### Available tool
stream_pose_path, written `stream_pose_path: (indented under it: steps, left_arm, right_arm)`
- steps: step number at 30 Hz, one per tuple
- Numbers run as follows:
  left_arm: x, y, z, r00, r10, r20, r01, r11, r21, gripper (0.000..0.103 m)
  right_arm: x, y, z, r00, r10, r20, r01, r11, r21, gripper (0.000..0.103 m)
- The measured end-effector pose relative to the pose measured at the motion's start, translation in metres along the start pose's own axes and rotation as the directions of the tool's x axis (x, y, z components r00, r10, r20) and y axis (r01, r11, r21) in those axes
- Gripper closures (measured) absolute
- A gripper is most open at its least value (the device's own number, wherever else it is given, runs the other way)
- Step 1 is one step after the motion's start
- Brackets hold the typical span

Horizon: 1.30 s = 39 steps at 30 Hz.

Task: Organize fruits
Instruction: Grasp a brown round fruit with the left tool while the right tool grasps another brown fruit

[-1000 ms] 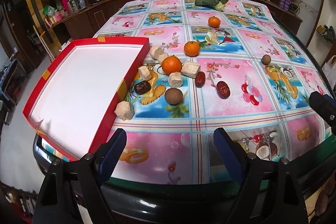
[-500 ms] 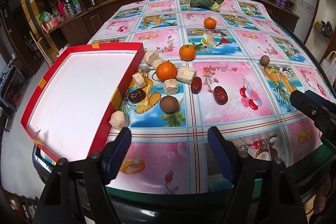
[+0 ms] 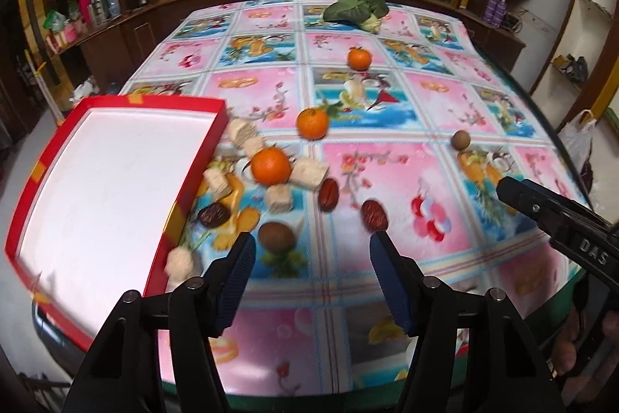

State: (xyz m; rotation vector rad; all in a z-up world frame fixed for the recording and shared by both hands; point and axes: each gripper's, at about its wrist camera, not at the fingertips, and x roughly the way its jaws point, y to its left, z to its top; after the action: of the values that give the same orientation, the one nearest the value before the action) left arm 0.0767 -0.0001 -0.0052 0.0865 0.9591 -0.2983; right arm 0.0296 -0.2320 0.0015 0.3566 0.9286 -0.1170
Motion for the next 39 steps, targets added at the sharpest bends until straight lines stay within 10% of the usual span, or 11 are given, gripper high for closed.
stream_pose_path:
  steps: [19,22,39]
  left_arm:
    - [0.050,0.031,0.026,0.996,-0.001,-0.092,-0.003,0.999,-0.049,0.054]
    - [0.059,0.031,0.027,0.993,-0.006,-0.114,-0.001,0.998,-0.060,0.071]
    - [0.087,0.013,0.043,0.982,0.136,-0.128,-0.140,0.990,-0.019,0.081]
  right_arm:
    - [0.077,-0.036,0.063,0.999,-0.012,-0.053,0.014,0.999,0.047,0.079]
    - [0.080,-0.032,0.060,0.998,-0.046,-0.036,0.046,0.999,0.005,0.086]
    - [0.076,-0.028,0.055,0.996,0.084,-0.005,-0.084,0.996,-0.003,0.099]
